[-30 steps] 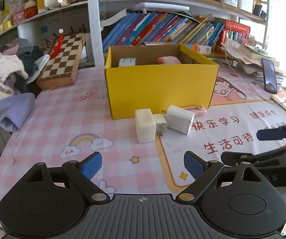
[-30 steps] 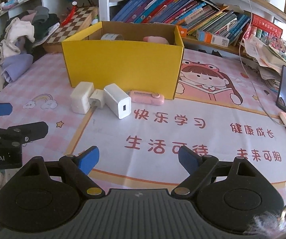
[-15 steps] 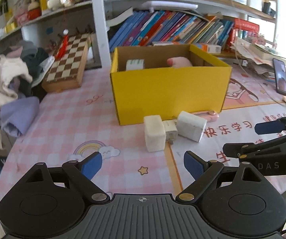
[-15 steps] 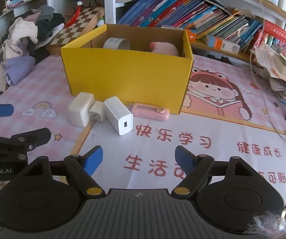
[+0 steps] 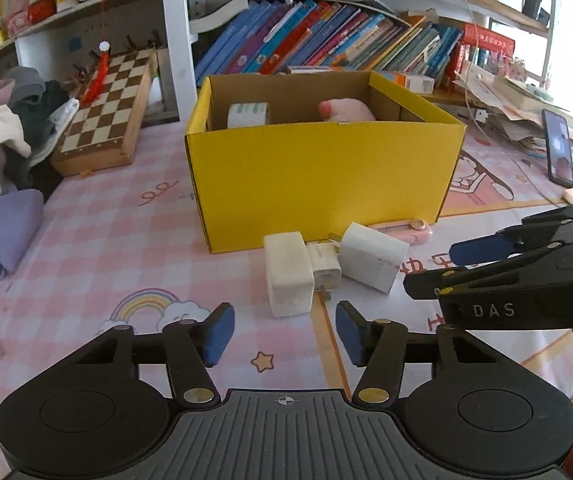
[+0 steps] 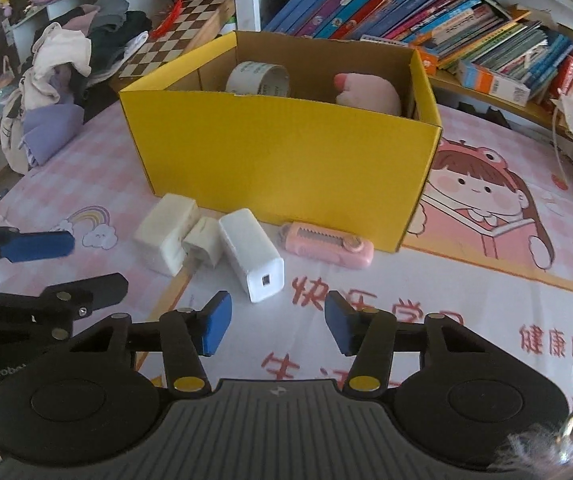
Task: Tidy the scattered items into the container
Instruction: 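Close left gripper on the white charger while right gripper grasps the white adapter, then lift and carry both chargers over the yellow box with both grippers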
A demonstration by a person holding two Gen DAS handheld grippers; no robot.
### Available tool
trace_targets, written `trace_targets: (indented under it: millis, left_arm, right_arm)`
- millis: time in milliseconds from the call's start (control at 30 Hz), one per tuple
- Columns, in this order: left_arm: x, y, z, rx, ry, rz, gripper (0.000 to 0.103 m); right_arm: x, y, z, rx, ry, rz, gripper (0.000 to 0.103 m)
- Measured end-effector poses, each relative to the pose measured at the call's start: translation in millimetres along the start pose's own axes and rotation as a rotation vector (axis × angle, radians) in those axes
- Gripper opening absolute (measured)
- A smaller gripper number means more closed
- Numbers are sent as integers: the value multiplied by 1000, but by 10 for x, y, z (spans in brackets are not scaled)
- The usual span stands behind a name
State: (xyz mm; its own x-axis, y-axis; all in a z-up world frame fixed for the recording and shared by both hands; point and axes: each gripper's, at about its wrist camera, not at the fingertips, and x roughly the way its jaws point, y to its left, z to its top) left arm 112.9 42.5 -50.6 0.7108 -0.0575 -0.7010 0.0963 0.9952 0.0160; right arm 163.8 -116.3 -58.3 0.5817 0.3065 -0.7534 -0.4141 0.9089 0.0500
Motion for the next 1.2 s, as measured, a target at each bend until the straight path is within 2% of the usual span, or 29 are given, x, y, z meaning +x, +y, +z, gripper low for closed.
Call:
trace_targets:
  millis: [200,467,600,733,900,1000,1200]
  left_arm:
    - [138,-14,63,2,22,-7,53]
    - [313,-10,137,-5,52,-4,53]
    - [400,-8,174,-8,67,-3,46]
    - [488,-6,211,-11,83,-2,43]
    - [557,21,191,-45,102,-24,39]
    - [567,41,170,-75,106,-52,28]
    - [460,57,137,-84,105,-57,24]
  right_arm:
    - [136,-45,109,-11,12,44,42]
    - [303,-75,228,-27,30,98,41]
    - [388,-102,273,-28,45,119,41]
    - [452,-126,303,-21,57,136,39]
    - [514,-150,317,0,77,177,29]
    - [510,-139,316,-2,78,183,28]
    - [399,-142,308,-4,46,193,25]
